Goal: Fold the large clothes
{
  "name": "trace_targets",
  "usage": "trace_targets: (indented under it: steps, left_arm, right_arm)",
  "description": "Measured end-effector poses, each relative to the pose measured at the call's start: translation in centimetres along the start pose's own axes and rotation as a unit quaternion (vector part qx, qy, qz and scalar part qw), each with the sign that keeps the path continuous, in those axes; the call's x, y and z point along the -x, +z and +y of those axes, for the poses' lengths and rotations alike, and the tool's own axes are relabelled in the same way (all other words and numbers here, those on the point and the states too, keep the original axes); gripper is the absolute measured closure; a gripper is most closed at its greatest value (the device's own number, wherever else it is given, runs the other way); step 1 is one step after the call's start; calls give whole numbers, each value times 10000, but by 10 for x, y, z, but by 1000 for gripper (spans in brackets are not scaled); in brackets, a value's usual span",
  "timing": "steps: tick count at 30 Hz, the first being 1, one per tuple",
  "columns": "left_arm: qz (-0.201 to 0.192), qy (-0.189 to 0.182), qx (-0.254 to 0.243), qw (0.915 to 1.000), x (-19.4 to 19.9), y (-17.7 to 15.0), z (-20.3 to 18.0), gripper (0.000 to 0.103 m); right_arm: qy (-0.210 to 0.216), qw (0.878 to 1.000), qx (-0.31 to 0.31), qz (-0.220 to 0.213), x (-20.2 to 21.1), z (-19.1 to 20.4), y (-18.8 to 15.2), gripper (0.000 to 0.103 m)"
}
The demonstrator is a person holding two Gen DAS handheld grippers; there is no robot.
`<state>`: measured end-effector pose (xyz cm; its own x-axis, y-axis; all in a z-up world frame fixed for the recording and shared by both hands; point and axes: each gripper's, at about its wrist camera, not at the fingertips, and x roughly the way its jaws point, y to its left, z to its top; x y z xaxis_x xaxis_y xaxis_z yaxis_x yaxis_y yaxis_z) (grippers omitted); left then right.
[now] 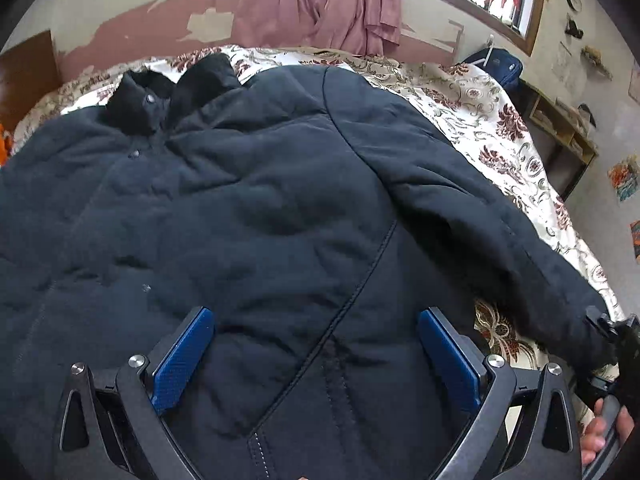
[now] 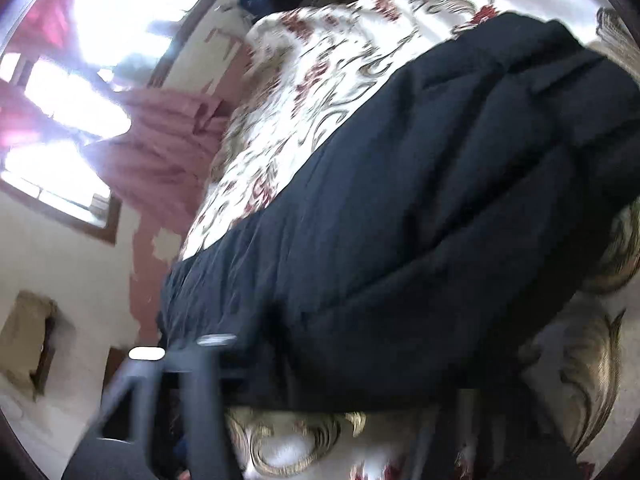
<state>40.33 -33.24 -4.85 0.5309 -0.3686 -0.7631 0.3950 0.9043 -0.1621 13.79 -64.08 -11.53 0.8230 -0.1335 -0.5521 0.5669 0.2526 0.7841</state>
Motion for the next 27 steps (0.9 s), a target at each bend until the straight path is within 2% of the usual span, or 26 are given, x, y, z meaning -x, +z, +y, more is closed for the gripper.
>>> trace_targets:
  steps: [2, 6, 9, 12, 15, 16, 17, 20, 22, 23, 24, 27]
  left_arm:
    - [20, -107, 75, 9999, 0, -1, 4, 0]
    - [58, -199, 161, 9997, 16, 1, 15, 0]
    - [-159, -327, 225, 9991, 46, 4, 34, 0]
    - [-402, -188, 167, 9989, 78, 6, 61, 0]
    - [-623, 148, 190, 9978, 110, -1, 102, 0]
    - [-668, 245, 244, 9972, 118, -4, 118, 0]
    - [-693, 306, 294, 9967, 123, -6, 129, 0]
    - [-878, 604, 702, 9918, 145, -19, 184, 0]
    - [-1007, 718, 1028, 9870, 155, -29, 217, 0]
    - [-1070, 751, 1199, 9841, 160, -34, 233, 0]
    - [-1134, 766, 1351, 9813, 163, -39, 247, 0]
    - [-1376, 653, 1982, 9683, 172, -57, 293, 0]
  right_arm:
    - [-47, 9998, 115, -128, -1, 11, 4, 85]
    - [-74, 9928, 999, -657, 12, 65, 17, 91]
    - [56, 9760, 1870, -1111, 21, 129, 19, 93]
    - [264, 9532, 2681, -1372, 20, 194, 8, 93]
    - [655, 9222, 3534, -1426, 15, 269, -25, 93]
    - [835, 9064, 3902, -1387, 9, 300, -45, 93]
    - [946, 8961, 4120, -1351, 8, 319, -58, 93]
    - [1337, 8485, 5008, -1068, -14, 387, -125, 93]
    - [1507, 8189, 5484, -768, -28, 419, -172, 93]
    - [1548, 8081, 5648, -628, -30, 427, -191, 93]
    - [1585, 7900, 5913, -350, -46, 441, -222, 93]
    - [1589, 7513, 6400, 276, -77, 457, -293, 93]
